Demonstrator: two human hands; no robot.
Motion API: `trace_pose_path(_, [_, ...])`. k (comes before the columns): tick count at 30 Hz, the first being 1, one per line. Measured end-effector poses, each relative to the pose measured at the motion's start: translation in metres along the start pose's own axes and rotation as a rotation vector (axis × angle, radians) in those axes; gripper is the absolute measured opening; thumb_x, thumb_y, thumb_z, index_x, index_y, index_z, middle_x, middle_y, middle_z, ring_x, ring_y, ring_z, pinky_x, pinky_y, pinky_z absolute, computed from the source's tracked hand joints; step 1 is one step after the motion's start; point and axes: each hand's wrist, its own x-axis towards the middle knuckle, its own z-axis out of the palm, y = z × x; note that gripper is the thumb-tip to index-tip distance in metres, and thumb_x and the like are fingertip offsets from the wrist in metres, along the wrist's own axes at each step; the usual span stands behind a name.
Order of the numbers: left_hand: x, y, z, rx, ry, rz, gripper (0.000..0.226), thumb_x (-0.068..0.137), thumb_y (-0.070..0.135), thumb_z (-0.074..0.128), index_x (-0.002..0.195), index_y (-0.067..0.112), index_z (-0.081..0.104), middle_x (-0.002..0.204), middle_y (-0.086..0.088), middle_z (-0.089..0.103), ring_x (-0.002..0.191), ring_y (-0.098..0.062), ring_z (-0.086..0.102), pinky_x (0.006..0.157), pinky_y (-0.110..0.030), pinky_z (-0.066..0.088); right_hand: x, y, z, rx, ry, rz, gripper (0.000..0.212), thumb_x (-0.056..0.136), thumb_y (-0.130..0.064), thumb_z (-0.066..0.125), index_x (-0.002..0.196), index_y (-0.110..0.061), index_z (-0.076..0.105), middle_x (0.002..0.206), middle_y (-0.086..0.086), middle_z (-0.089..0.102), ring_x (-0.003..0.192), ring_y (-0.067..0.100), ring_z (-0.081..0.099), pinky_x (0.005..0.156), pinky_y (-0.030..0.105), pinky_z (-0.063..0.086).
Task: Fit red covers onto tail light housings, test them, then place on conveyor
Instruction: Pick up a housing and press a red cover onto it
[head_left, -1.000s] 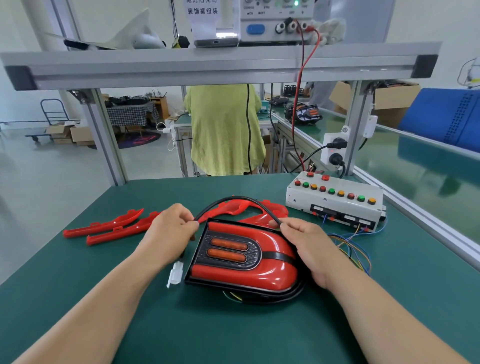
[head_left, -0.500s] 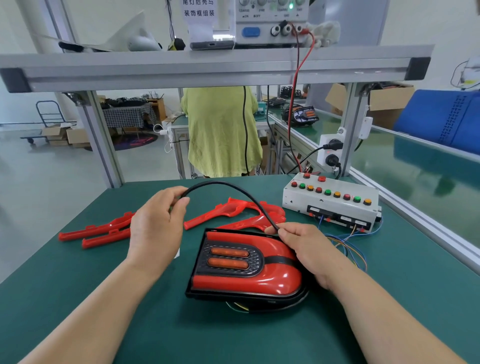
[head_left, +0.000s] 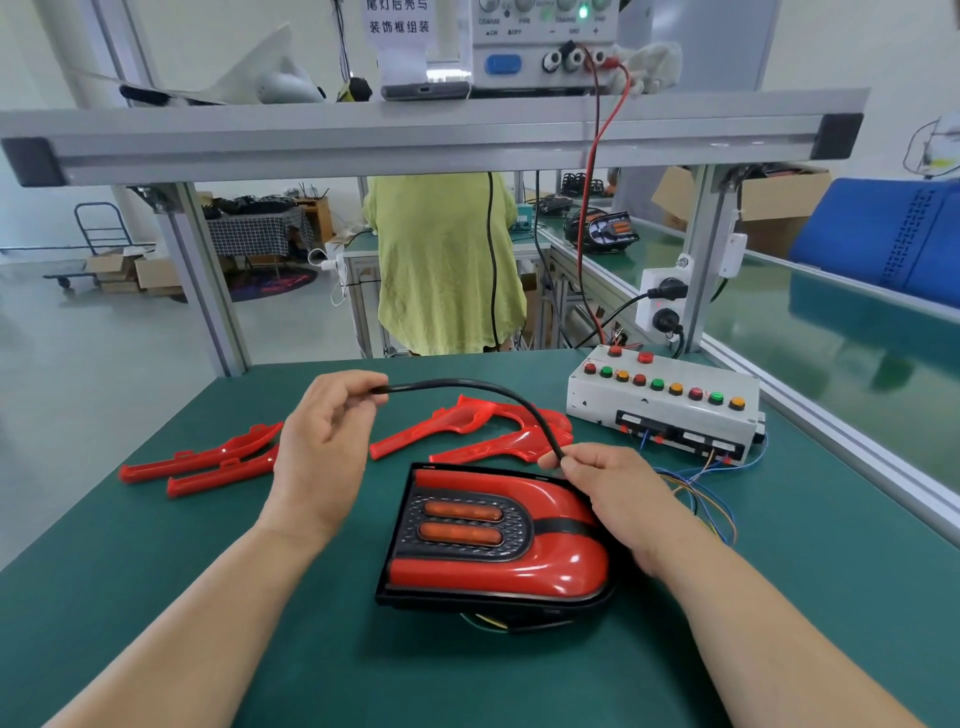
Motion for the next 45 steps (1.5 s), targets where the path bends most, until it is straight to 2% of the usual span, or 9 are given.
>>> trace_pose_path(3, [0.004, -0.005, -0.001, -0.099, 0.017, -0.132, 0.023, 0.09, 0.031, 0.053, 0.091, 0.025, 0.075, 0.1, 0.007, 0.072, 0.099, -0.011, 0.068, 0.094, -0.032, 0.05, 0.0, 0.0, -0.001, 0.055, 0.005, 0.026, 0.032, 0.1, -0.019, 0.054, 0.082, -0.028, 0.079, 0.098, 0.003, 0.075, 0.102, 0.031, 0.067, 0.099, 0.05, 0.051])
trace_pose_path(10, [0.009, -0.025, -0.005, 0.124, 0.079, -0.288, 0.021, 0.086, 0.048, 0.07, 0.082, 0.027, 0.071, 0.086, 0.006, 0.07, 0.087, -0.013, 0.066, 0.07, -0.024, 0.044, 0.002, 0.002, -0.001, 0.196, 0.004, 0.04, 0.015, 0.095, -0.013, 0.063, 0.097, -0.023, 0.074, 0.088, -0.002, 0.078, 0.093, 0.02, 0.072, 0.096, 0.042, 0.055])
trace_pose_path(16, [0.01, -0.023, -0.006, 0.266, 0.085, -0.197, 0.015, 0.085, 0.038, 0.074, 0.072, 0.034, 0.069, 0.067, 0.028, 0.059, 0.066, 0.01, 0.054, 0.06, -0.026, 0.039, -0.001, 0.001, 0.001, 0.044, 0.052, -0.081, 0.023, 0.093, -0.004, 0.061, 0.098, -0.021, 0.075, 0.089, -0.004, 0.076, 0.089, 0.007, 0.071, 0.068, 0.006, 0.048])
trace_pose_path(18, [0.01, -0.025, -0.006, 0.307, 0.083, -0.162, 0.022, 0.085, 0.034, 0.074, 0.064, 0.027, 0.069, 0.072, 0.03, 0.06, 0.069, 0.01, 0.055, 0.058, -0.026, 0.037, -0.002, 0.0, 0.0, -0.047, 0.123, -0.163, 0.022, 0.092, -0.007, 0.062, 0.099, -0.024, 0.074, 0.095, -0.012, 0.073, 0.093, 0.002, 0.067, 0.072, 0.004, 0.043])
trace_pose_path(22, [0.011, -0.029, -0.005, 0.379, 0.092, -0.13, 0.022, 0.084, 0.032, 0.075, 0.065, 0.024, 0.069, 0.072, 0.009, 0.063, 0.076, 0.007, 0.055, 0.056, -0.023, 0.034, -0.014, -0.011, -0.003, -0.066, 0.31, -0.411, 0.017, 0.09, -0.015, 0.066, 0.092, -0.031, 0.072, 0.092, -0.018, 0.071, 0.091, -0.002, 0.064, 0.079, 0.008, 0.044])
trace_pose_path(27, [0.01, -0.031, -0.004, 0.381, 0.074, -0.096, 0.022, 0.084, 0.027, 0.077, 0.065, 0.018, 0.069, 0.069, 0.002, 0.061, 0.076, -0.001, 0.055, 0.075, -0.024, 0.043, -0.033, -0.021, 0.004, -0.085, 0.056, -0.565, 0.005, 0.085, -0.024, 0.076, 0.085, -0.028, 0.074, 0.087, -0.013, 0.072, 0.083, 0.005, 0.066, 0.073, 0.014, 0.049])
trace_pose_path(32, [0.011, -0.035, -0.003, 0.409, 0.047, -0.106, 0.021, 0.083, 0.027, 0.078, 0.066, 0.018, 0.069, 0.07, 0.0, 0.061, 0.074, -0.003, 0.055, 0.057, -0.018, 0.036, -0.031, -0.02, 0.01, -0.335, -0.159, -0.432, 0.051, 0.081, -0.056, 0.072, 0.125, -0.032, 0.063, 0.118, -0.023, 0.062, 0.106, -0.017, 0.054, 0.088, 0.001, 0.036])
trace_pose_path(35, [0.012, -0.037, -0.003, 0.416, 0.055, -0.123, 0.016, 0.084, 0.028, 0.078, 0.072, 0.019, 0.07, 0.081, 0.003, 0.06, 0.078, 0.002, 0.055, 0.055, -0.01, 0.033, -0.031, -0.022, 0.008, -0.505, -0.22, -0.389, 0.101, 0.059, -0.084, 0.06, 0.145, -0.035, 0.043, 0.142, -0.019, 0.047, 0.127, -0.005, 0.044, 0.101, 0.014, 0.031])
trace_pose_path(45, [0.013, -0.045, -0.003, 0.408, 0.065, -0.13, 0.01, 0.085, 0.029, 0.076, 0.088, 0.021, 0.07, 0.095, 0.007, 0.054, 0.08, 0.002, 0.054, 0.063, -0.011, 0.035, -0.043, -0.029, 0.001, -0.681, -0.432, -0.427, 0.132, 0.048, -0.066, 0.088, 0.151, -0.051, 0.007, 0.153, -0.027, 0.016, 0.141, -0.005, 0.011, 0.122, 0.031, 0.015])
